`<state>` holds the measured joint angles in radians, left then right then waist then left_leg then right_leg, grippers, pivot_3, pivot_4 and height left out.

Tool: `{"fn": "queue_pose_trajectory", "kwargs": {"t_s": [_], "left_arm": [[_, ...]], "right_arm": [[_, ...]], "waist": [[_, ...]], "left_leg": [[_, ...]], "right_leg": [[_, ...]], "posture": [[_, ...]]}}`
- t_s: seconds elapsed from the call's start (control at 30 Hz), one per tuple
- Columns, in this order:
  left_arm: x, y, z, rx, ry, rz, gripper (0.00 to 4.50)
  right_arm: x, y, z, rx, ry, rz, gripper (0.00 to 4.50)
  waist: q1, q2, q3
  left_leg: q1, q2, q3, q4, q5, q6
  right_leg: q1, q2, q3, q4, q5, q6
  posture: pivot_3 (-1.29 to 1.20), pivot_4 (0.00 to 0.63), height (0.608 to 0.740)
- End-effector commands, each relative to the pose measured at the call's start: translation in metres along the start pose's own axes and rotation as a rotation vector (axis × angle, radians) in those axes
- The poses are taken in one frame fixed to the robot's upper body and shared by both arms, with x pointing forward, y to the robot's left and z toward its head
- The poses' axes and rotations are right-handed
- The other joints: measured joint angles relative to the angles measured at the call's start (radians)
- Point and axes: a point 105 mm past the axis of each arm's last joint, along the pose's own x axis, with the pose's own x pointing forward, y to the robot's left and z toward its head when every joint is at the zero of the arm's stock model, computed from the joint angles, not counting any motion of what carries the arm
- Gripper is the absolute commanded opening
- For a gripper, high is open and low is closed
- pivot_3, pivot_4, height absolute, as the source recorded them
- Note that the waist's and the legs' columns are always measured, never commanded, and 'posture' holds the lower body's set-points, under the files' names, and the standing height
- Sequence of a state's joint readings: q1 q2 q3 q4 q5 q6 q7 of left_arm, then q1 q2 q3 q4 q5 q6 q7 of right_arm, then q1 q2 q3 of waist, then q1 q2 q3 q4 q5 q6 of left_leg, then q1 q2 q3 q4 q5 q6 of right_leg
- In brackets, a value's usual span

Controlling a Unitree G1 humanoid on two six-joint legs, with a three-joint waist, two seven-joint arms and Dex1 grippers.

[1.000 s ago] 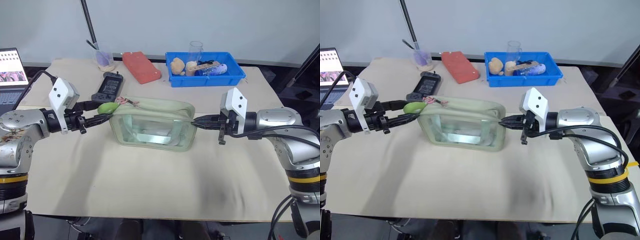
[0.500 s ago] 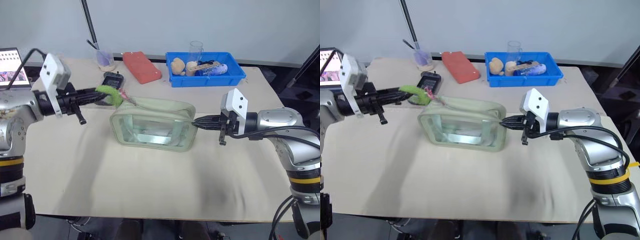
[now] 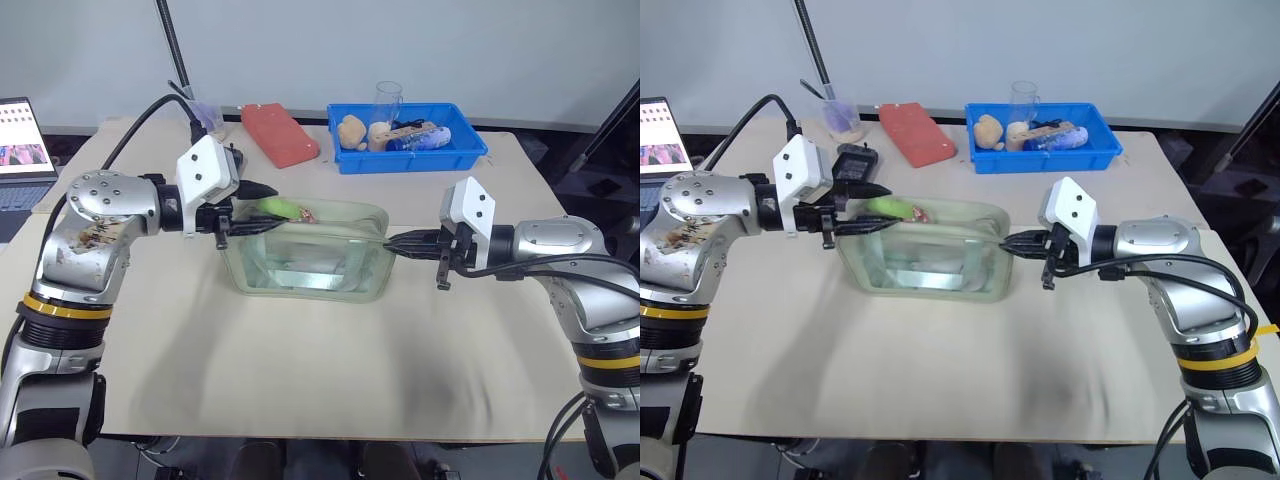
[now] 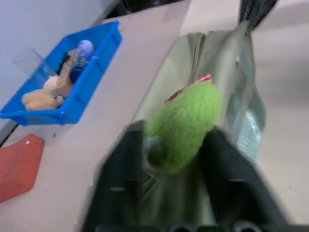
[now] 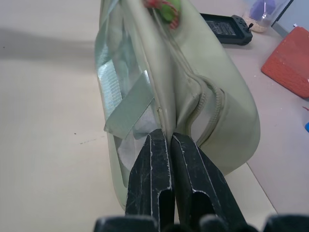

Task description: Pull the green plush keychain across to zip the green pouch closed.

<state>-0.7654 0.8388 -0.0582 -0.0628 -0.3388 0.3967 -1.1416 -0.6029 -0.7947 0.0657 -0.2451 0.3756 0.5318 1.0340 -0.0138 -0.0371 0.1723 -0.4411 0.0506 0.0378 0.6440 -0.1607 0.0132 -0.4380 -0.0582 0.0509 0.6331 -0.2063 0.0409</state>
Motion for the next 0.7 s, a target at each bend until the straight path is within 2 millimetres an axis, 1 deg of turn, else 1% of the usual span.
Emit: {"fn": "queue_pose_trajectory", "kwargs": {"t_s": [0.03, 0.07, 0.1, 0.2, 0.27, 0.3, 0.43, 0.53, 0.7], "left_arm": [[-0.023, 0.010, 0.004, 0.019, 0.045, 0.018, 3.87], [-0.028, 0.012, 0.000, 0.015, 0.072, 0.026, 4.35], [-0.032, 0.013, -0.001, 0.013, 0.087, 0.032, 4.44], [-0.043, 0.019, -0.015, 0.001, 0.140, 0.078, 4.44], [-0.045, 0.022, -0.023, -0.024, 0.144, 0.112, 4.44], [-0.044, 0.020, -0.026, -0.039, 0.139, 0.118, 4.44], [-0.036, 0.004, -0.046, -0.087, 0.132, 0.099, 4.44], [-0.033, 0.004, -0.049, -0.088, 0.118, 0.126, 3.66], [-0.031, 0.003, -0.048, -0.095, 0.104, 0.114, 1.31]], "right_arm": [[-0.005, -0.002, 0.007, -0.031, -0.015, -0.024, 0.00], [-0.005, -0.002, 0.006, -0.031, -0.014, -0.024, 0.00], [-0.005, -0.002, 0.006, -0.030, -0.014, -0.024, 0.00], [-0.003, -0.003, 0.007, -0.031, -0.017, -0.022, 0.00], [-0.002, -0.003, 0.007, -0.032, -0.020, -0.019, 0.00], [-0.001, -0.003, 0.008, -0.034, -0.021, -0.016, 0.00], [0.000, -0.004, 0.010, -0.040, -0.023, -0.007, 0.00], [-0.001, -0.004, 0.010, -0.042, -0.020, -0.002, 0.00], [-0.001, -0.007, 0.012, -0.048, -0.021, -0.005, 0.00]], "waist": [[-0.001, 0.000, 0.000], [-0.001, 0.000, 0.000], [0.000, 0.000, 0.000], [0.000, 0.000, 0.000], [0.000, 0.000, 0.000], [0.000, 0.000, 0.000], [0.000, 0.000, 0.000], [0.001, 0.000, 0.000], [0.001, 0.000, 0.000]], "left_leg": [[0.000, 0.000, 0.000, 0.000, 0.000, 0.000], [0.000, 0.000, 0.000, 0.000, 0.000, 0.000], [0.000, 0.000, 0.000, 0.000, 0.000, 0.000], [0.000, 0.000, 0.000, 0.000, 0.000, 0.000], [0.000, 0.000, 0.000, 0.000, 0.000, 0.000], [0.000, 0.000, 0.000, 0.000, 0.000, 0.000], [0.000, 0.000, 0.000, 0.000, 0.000, 0.000], [0.000, 0.001, 0.000, 0.000, 0.000, 0.000], [0.000, 0.000, 0.000, 0.000, 0.000, 0.000]], "right_leg": [[0.000, 0.000, 0.000, 0.000, 0.000, 0.000], [0.000, 0.000, 0.000, 0.000, 0.000, 0.000], [0.000, 0.000, 0.000, 0.000, 0.000, 0.000], [0.000, 0.000, 0.000, 0.000, -0.001, 0.001], [0.000, 0.000, 0.000, 0.000, -0.001, 0.001], [0.000, 0.000, 0.000, 0.000, -0.001, 0.000], [0.000, 0.000, 0.000, 0.000, 0.000, 0.000], [-0.001, 0.000, 0.000, 0.000, 0.000, 0.000], [0.000, 0.000, 0.000, 0.000, 0.000, 0.000]], "posture": [[0.00, 0.150, 0.740], [0.00, 0.150, 0.740], [0.00, 0.150, 0.740], [0.00, 0.150, 0.740], [0.00, 0.150, 0.740], [0.00, 0.150, 0.740], [0.00, 0.150, 0.740], [0.00, 0.150, 0.740], [0.00, 0.150, 0.740]]}}
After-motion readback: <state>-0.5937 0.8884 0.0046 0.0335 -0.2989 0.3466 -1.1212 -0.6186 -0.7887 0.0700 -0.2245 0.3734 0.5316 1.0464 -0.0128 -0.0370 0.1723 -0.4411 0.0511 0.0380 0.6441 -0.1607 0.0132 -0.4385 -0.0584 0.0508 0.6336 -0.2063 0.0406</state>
